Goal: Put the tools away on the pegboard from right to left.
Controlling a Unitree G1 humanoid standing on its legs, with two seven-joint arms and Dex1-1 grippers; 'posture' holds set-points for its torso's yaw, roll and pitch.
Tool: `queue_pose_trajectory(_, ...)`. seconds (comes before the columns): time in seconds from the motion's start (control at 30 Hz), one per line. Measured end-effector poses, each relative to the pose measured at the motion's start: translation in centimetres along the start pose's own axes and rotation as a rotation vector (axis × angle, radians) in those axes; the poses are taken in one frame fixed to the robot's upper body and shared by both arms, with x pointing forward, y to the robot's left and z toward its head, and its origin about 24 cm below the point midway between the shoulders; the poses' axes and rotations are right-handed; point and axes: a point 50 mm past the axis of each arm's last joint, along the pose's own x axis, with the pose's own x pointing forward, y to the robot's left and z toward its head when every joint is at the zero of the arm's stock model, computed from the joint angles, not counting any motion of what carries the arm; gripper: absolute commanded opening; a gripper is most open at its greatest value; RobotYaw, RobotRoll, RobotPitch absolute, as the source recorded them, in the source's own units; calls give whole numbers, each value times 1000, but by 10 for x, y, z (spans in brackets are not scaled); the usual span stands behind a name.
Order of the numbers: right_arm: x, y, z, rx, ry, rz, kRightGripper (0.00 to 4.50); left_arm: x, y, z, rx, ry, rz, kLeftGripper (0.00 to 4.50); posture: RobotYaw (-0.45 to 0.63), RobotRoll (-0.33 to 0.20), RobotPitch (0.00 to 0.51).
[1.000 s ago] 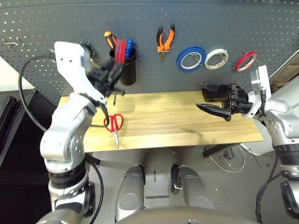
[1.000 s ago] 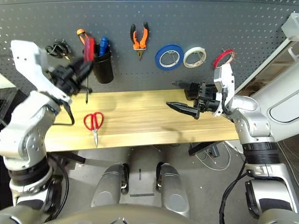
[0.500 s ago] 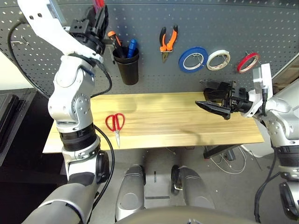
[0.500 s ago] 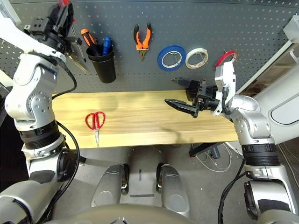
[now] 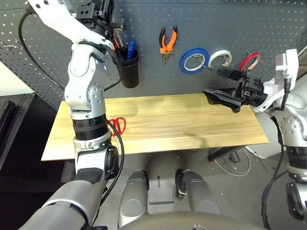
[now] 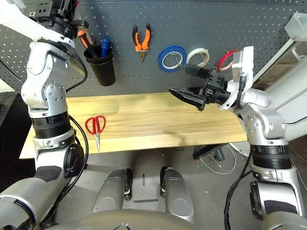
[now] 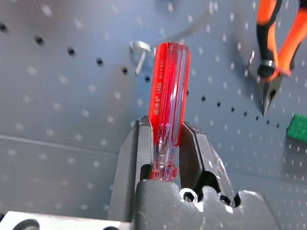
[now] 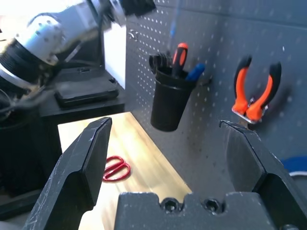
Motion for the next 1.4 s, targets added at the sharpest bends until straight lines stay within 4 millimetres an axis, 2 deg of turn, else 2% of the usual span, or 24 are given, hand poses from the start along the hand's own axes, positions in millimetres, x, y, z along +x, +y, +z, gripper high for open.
queue_pose_trajectory(0.27,6,1,9,-8,-13,5,4500,3,7,-23,69,7,27,865,-83,0,89)
queue_pose_trajectory(0.67,8,7,12,-6,-14,-5,4500,5,13,-50,143,28,59,865,-121,0,95)
queue_pose_trajectory(0.83,6,7,15,-14,-25,-15,4500,3,15,-59,169,68,57,2602,-113,0,98)
queue_pose_trajectory(0.97,5,7,14,-8,-22,-17,4500,0,22,-58,203,78,41,4256,-88,0,100)
queue_pose_trajectory(1.0,5,7,14,-7,-22,-18,4500,-1,23,-57,205,83,38,4476,-88,0,100)
queue_pose_trajectory(1.1,5,6,12,-1,-19,-20,4500,-5,26,-51,204,93,28,4476,-47,0,102)
queue_pose_trajectory(1.3,7,1,-5,51,-1,-8,4500,-13,41,-3,276,18,-9,4476,42,0,102)
queue_pose_trajectory(1.4,10,-2,-12,64,7,9,4500,-23,45,17,308,18,-41,4476,73,0,101)
